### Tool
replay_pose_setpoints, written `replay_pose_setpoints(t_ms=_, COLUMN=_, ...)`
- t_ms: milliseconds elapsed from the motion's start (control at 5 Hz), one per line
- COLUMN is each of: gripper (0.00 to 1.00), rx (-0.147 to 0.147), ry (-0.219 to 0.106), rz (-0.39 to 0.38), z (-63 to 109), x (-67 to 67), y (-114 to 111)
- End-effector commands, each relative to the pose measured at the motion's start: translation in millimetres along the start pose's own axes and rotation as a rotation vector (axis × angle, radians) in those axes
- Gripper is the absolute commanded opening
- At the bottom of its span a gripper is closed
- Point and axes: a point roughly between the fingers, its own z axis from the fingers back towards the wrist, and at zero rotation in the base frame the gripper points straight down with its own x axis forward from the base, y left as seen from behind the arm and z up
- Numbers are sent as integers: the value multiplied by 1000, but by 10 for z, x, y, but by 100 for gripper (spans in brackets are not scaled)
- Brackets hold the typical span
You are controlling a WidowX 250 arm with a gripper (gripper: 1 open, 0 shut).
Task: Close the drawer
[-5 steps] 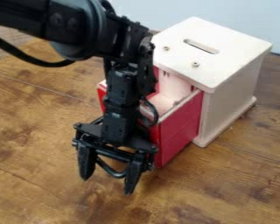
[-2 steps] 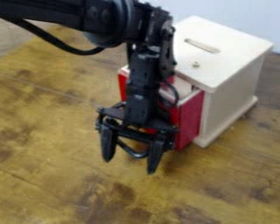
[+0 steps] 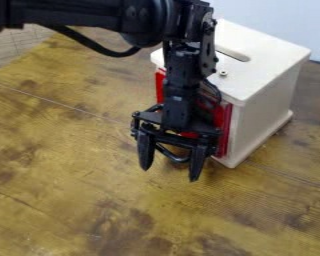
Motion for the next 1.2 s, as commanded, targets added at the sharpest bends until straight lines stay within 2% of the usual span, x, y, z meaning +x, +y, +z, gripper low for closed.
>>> replay_pose_setpoints(t_ms=0, gripper=100, rx=-38, ry=-146, rz=106, z=237, x=144, y=511)
replay_pose_setpoints(t_ms=200, gripper=100, rx=-41, ry=-149, rz=116, z=228, x=55, y=596)
replay_pose_setpoints(t_ms=400, gripper=100, rx=-43, ry=-152, rz=132, z=253, x=23, y=688)
replay_pose_setpoints(t_ms=800, gripper=100, rx=-36, ry=-156, rz=173, z=333, x=141, y=870)
replay_pose_setpoints(t_ms=1000, gripper=100, rx=-38, ry=-162, rz=164, z=349, x=84, y=821)
